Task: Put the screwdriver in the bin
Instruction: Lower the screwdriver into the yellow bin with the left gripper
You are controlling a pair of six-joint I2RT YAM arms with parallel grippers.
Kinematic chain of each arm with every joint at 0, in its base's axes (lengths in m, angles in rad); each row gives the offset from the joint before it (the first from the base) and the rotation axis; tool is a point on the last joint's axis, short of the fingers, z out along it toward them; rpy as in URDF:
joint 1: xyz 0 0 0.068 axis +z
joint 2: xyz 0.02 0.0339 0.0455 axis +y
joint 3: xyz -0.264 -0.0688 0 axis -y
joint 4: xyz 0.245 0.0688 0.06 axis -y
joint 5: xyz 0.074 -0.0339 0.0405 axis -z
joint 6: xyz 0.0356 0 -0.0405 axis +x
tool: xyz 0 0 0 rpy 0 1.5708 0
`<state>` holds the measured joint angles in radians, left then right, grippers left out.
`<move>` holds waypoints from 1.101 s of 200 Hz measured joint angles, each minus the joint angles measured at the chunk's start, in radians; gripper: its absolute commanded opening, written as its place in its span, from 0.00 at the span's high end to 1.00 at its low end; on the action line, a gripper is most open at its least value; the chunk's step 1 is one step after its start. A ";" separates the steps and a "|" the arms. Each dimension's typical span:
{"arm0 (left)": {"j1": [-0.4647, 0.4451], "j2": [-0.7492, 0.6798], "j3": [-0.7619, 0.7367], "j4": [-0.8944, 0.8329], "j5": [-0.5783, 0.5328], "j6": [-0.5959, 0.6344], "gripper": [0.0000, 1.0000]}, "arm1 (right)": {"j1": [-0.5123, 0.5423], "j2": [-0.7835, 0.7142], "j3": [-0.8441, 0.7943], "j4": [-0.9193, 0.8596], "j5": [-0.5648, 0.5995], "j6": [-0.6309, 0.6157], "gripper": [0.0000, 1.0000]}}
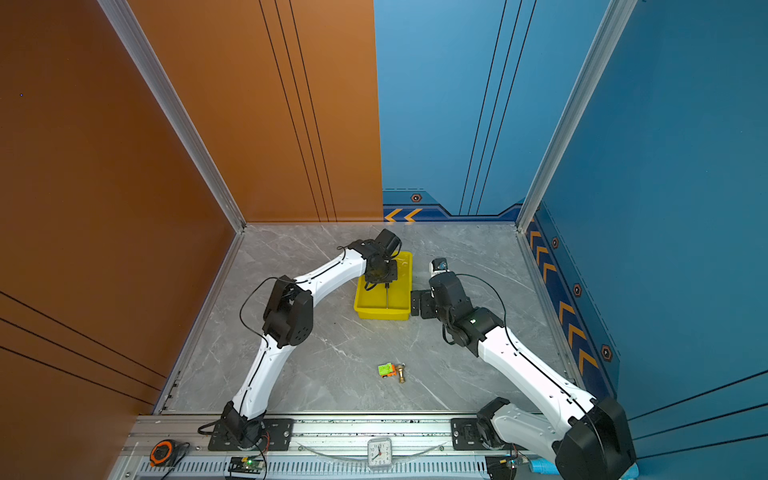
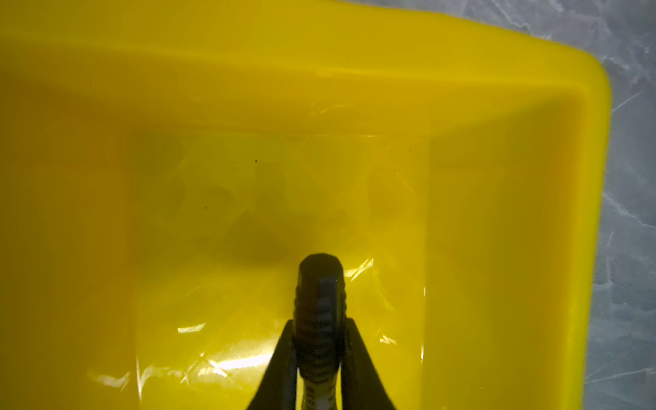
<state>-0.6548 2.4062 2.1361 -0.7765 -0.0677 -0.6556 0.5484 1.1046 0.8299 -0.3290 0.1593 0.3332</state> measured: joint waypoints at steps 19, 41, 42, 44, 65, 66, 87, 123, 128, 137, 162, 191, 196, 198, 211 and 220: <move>0.000 0.013 0.000 0.000 -0.003 0.000 1.00 | 0.000 0.000 -0.005 0.000 0.000 0.000 0.00; 0.000 0.015 0.000 -0.001 -0.009 0.000 1.00 | 0.000 -0.001 -0.011 0.000 0.000 0.000 0.00; 0.000 0.015 0.000 -0.001 -0.009 0.000 1.00 | 0.000 -0.001 -0.011 0.000 0.000 0.000 0.00; 0.000 0.015 0.000 0.000 -0.010 0.000 1.00 | 0.000 -0.001 -0.011 0.000 0.000 0.000 0.00; 0.000 0.016 0.000 0.000 -0.019 -0.001 1.00 | 0.000 -0.001 -0.011 0.000 0.000 0.003 0.00; 0.000 0.016 0.000 0.000 -0.020 -0.001 1.00 | 0.000 -0.001 -0.011 0.000 0.000 0.003 0.00; 0.000 0.020 0.000 0.000 -0.029 -0.005 1.00 | 0.000 -0.001 -0.011 0.000 0.000 0.004 0.00; 0.000 0.034 0.000 0.000 -0.037 -0.013 0.98 | 0.000 -0.001 -0.011 0.000 0.000 0.004 0.00; 0.000 0.035 0.000 0.000 -0.037 -0.015 0.97 | 0.000 -0.001 -0.011 0.000 0.000 0.004 0.00; 0.000 0.038 0.000 0.000 -0.037 -0.016 0.96 | 0.000 -0.001 -0.011 0.000 0.000 0.004 0.00; 0.000 0.048 0.000 0.001 -0.038 -0.019 0.93 | 0.000 -0.001 -0.011 0.000 0.000 0.006 0.00; 0.000 0.048 0.000 0.002 -0.040 -0.023 0.89 | 0.000 -0.001 -0.011 0.000 0.001 0.007 0.00; 0.000 0.048 0.000 0.002 -0.040 -0.024 0.89 | 0.000 -0.002 -0.011 0.000 0.001 0.007 0.00; 0.000 0.048 0.000 0.002 -0.040 -0.024 0.89 | 0.000 -0.002 -0.011 0.000 0.001 0.007 0.00; 0.000 0.048 0.000 0.002 -0.041 -0.026 0.87 | 0.000 -0.006 -0.011 0.000 0.002 0.007 0.00; 0.000 0.048 0.000 0.002 -0.041 -0.026 0.86 | 0.000 -0.011 -0.011 0.000 0.002 0.007 0.00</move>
<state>-0.6552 2.4542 2.1361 -0.7746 -0.1085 -0.6819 0.5484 1.0931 0.8188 -0.3290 0.1608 0.3401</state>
